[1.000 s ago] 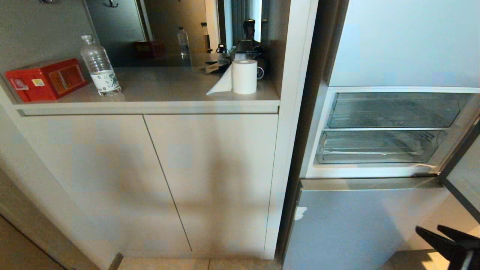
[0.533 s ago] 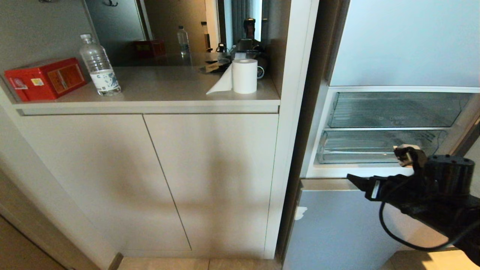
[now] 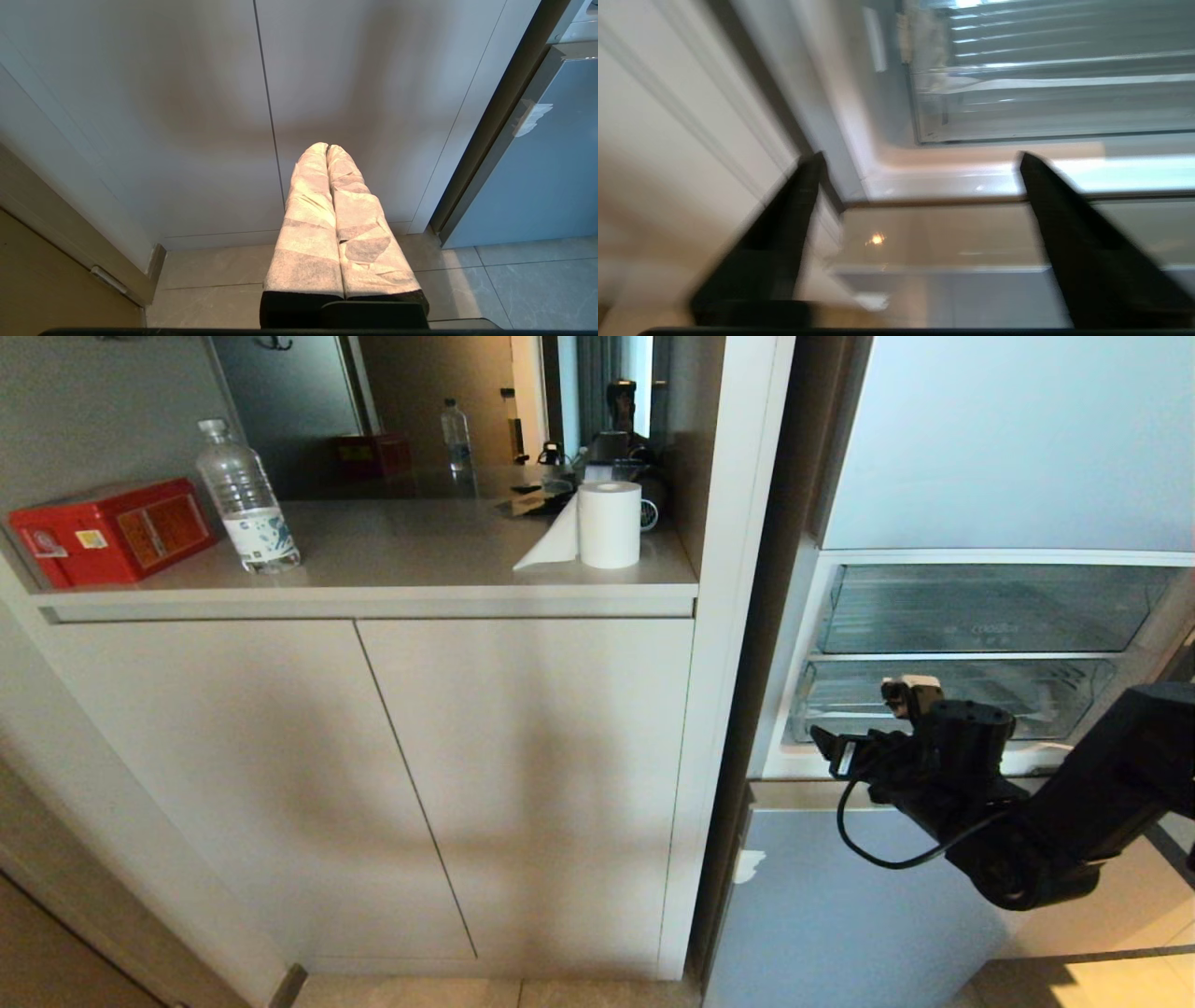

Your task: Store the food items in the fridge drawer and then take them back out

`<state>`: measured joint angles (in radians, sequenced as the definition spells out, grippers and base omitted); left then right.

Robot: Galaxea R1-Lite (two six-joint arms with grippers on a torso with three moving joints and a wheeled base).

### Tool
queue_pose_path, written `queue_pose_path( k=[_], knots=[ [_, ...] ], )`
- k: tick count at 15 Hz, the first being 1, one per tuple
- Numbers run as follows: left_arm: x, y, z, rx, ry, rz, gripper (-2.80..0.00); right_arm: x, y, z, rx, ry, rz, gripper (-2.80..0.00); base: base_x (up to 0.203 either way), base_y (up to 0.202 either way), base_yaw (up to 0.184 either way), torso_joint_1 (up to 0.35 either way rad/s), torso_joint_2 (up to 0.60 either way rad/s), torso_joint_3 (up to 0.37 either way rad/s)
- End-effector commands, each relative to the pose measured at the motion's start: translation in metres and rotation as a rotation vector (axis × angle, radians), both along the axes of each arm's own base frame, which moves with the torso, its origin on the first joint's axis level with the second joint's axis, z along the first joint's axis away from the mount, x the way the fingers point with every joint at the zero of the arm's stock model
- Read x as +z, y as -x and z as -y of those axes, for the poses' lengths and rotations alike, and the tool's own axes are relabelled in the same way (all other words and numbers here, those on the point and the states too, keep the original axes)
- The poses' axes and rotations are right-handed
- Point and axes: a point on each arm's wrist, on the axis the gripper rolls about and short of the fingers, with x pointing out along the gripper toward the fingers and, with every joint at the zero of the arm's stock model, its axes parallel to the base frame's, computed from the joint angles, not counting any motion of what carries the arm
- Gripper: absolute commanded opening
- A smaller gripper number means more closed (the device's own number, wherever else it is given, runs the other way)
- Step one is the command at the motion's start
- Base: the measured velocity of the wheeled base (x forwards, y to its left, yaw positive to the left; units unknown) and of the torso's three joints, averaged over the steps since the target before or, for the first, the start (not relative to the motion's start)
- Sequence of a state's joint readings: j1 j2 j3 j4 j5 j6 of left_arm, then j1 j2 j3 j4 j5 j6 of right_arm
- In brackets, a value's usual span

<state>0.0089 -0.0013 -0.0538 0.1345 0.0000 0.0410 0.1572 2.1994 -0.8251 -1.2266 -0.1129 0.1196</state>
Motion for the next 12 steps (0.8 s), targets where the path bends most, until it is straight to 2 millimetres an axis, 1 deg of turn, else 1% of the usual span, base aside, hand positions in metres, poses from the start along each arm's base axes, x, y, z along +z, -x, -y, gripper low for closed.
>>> queue_pose_path(
  k=[1, 4, 8, 9, 12],
  knots=[
    [0.000, 0.000, 0.000, 0.000, 0.000, 0.000, -2.80, -0.017, -0.019, -0.002, -0.033, 0.006, 0.000, -2.80, 0.000, 0.000, 0.000, 0.000, 0.00, 0.000],
    [0.000, 0.000, 0.000, 0.000, 0.000, 0.000, -2.80, -0.015, -0.024, -0.003, -0.036, 0.004, 0.019, -2.80, 0.000, 0.000, 0.000, 0.000, 0.00, 0.000],
    [0.000, 0.000, 0.000, 0.000, 0.000, -0.002, -2.80, -0.008, -0.024, -0.003, -0.038, 0.001, 0.036, -2.80, 0.000, 0.000, 0.000, 0.000, 0.00, 0.000],
    [0.000, 0.000, 0.000, 0.000, 0.000, 0.000, -2.80, -0.007, -0.024, -0.003, -0.039, 0.002, 0.041, 0.00, 0.000, 0.000, 0.000, 0.000, 0.00, 0.000],
    [0.000, 0.000, 0.000, 0.000, 0.000, 0.000, -2.80, -0.003, -0.027, -0.004, -0.035, -0.005, 0.056, 0.00, 0.000, 0.000, 0.000, 0.000, 0.00, 0.000]
  ],
)
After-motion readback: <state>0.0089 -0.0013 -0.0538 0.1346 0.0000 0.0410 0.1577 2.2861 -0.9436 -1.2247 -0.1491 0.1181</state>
